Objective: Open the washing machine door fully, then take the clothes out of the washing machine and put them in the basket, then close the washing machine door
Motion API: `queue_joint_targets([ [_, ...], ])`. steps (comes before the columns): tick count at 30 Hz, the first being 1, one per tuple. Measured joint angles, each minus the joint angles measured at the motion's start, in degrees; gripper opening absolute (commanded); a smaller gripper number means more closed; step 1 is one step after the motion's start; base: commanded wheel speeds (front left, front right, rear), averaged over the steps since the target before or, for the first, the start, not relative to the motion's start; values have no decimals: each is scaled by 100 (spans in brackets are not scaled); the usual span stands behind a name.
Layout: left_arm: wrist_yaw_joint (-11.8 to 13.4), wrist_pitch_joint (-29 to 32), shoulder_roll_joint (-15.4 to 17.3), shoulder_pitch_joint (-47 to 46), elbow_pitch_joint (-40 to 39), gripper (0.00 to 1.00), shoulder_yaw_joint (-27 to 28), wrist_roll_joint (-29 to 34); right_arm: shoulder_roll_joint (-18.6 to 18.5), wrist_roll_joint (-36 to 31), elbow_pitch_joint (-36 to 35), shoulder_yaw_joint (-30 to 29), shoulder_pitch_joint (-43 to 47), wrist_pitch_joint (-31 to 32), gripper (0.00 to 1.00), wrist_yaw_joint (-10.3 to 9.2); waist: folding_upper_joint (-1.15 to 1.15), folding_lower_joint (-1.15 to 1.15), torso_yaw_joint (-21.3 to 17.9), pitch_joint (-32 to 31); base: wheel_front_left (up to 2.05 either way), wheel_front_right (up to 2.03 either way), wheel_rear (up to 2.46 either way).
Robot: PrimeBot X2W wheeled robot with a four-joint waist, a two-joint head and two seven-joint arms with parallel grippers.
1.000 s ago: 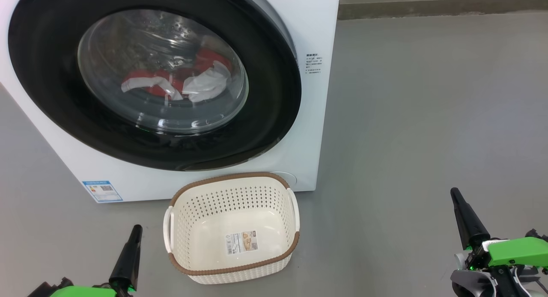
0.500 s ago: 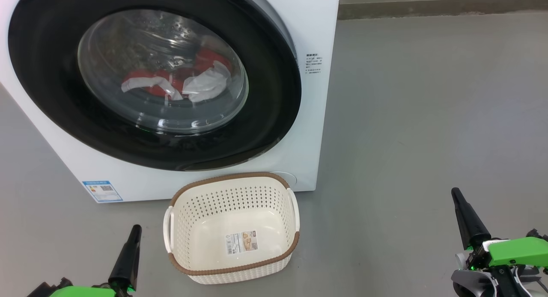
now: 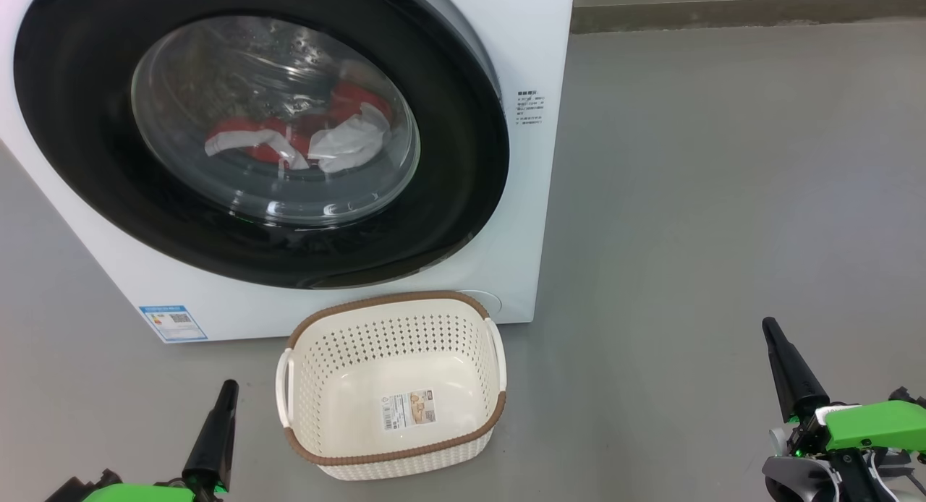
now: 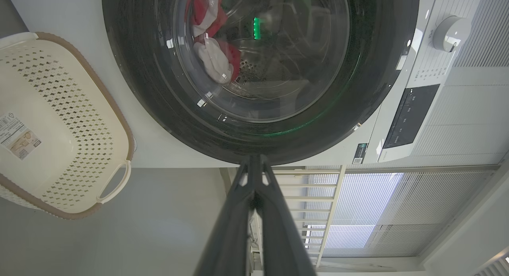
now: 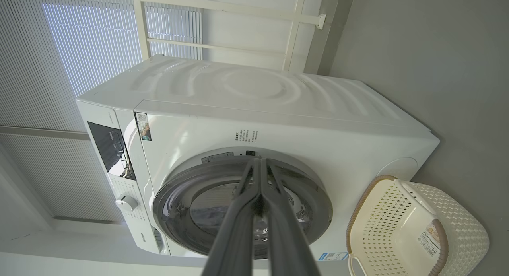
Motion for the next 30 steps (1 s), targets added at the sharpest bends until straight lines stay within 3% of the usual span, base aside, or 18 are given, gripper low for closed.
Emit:
queue_joint_targets([
  [2, 0, 0, 0, 0, 0, 0, 1, 0, 2, -7, 0, -2, 0, 0, 0, 0, 0, 0, 0, 0, 0, 0, 0],
  [3, 0, 0, 0, 0, 0, 100, 1, 0, 2, -8, 0, -3, 0, 1, 100, 0, 0, 0, 0, 0, 0, 0, 0],
  [8, 2, -4, -114, 266, 372, 100, -48, -2, 158, -5, 410, 13, 282, -3, 100, 1, 0, 0, 0, 2, 0, 0, 0],
  [18, 5, -151, -132, 316, 286, 100, -92, 77, 171, -52, 387, 166, 346, -127, 100, 1, 0, 2, 11, 2, 0, 0, 0],
  [30, 5, -331, -130, 389, 115, 100, -99, 712, 42, -361, 348, 453, 346, -336, 100, 1, 0, 1, 21, 31, 0, 0, 0],
])
